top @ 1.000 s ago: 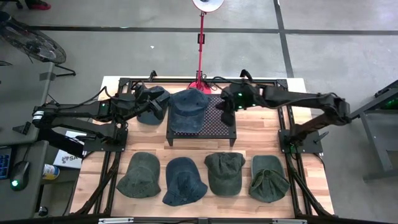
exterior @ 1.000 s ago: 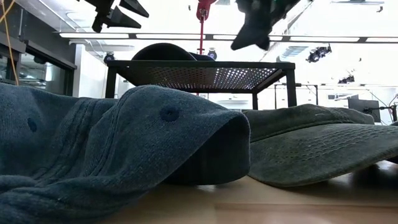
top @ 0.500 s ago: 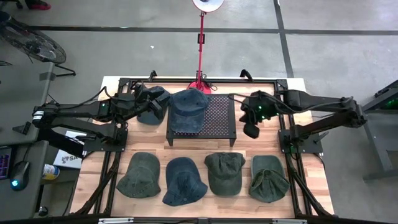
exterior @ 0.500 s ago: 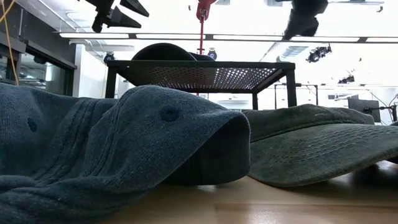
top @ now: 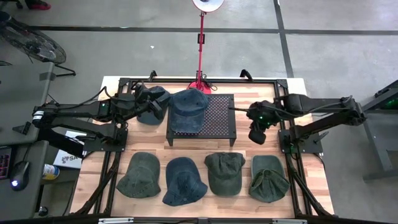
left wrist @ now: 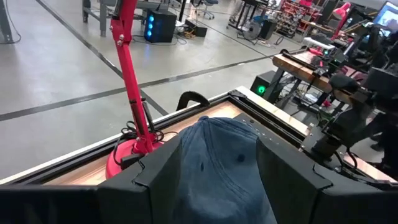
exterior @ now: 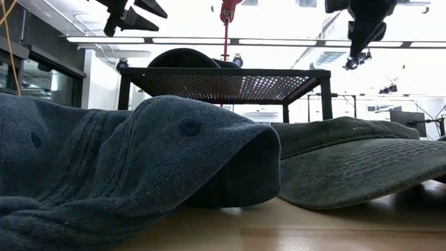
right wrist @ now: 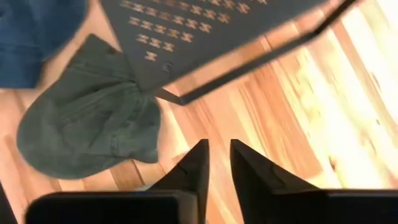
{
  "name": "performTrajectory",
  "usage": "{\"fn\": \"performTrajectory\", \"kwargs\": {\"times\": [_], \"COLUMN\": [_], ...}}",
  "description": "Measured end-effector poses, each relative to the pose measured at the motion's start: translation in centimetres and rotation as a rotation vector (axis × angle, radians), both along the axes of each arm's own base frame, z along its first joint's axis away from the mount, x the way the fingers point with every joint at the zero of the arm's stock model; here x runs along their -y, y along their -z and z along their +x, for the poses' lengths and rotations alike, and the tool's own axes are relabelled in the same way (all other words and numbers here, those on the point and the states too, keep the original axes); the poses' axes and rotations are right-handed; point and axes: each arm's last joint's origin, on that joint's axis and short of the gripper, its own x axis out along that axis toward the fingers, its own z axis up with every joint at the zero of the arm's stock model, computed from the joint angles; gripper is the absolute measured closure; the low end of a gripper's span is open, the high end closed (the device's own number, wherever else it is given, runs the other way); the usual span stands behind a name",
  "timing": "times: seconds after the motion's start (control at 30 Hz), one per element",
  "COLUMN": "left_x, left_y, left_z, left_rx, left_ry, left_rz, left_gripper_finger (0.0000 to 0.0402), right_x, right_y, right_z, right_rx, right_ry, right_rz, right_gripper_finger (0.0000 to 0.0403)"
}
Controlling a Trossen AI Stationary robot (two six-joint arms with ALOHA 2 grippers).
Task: Pick & Place hat
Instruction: Put the bottom right gray cap on the shelf
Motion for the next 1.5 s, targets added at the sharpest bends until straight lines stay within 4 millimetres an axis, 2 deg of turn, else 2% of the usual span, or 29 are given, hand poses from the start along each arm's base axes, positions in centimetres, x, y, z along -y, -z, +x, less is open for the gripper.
{"fn": "performTrajectory", "kwargs": {"times": [0.33, 0.53, 0.73, 1.03, 1.37, 1.5], "left_x": [0.2, 0.5, 0.9, 1.0, 1.0, 1.0], "left_y": [0.0, -0.2, -0.1, 0.3, 0.1, 0.1], "left_z": [0.1, -0.1, -0.2, -0.2, -0.2, -0.2], "left_rx": [-0.042, -0.053, -0.071, -0.100, -0.060, -0.060], "left_ry": [0.097, 0.206, 0.349, 0.387, 0.376, 0.375], "left_rz": [0.044, 0.074, 0.088, 0.053, 0.016, 0.016], "left_gripper_finger": [0.0199, 0.0199, 0.0199, 0.0199, 0.0199, 0.0199], "right_x": [-1.7, -3.2, -5.2, -8.8, -14.1, -16.5], "right_y": [0.1, 0.4, 1.3, 3.0, 6.6, 8.2], "right_z": [-0.3, -0.6, -0.1, 0.4, 0.8, 0.9], "right_rx": [-0.013, -0.044, -0.097, -0.176, -0.332, -0.444], "right_ry": [0.229, 0.355, 0.415, 0.527, 0.610, 0.671], "right_rz": [0.126, 0.187, 0.194, 0.202, 0.163, 0.241], "right_gripper_finger": [0.0254, 0.0222, 0.0218, 0.0218, 0.0218, 0.0217]}}
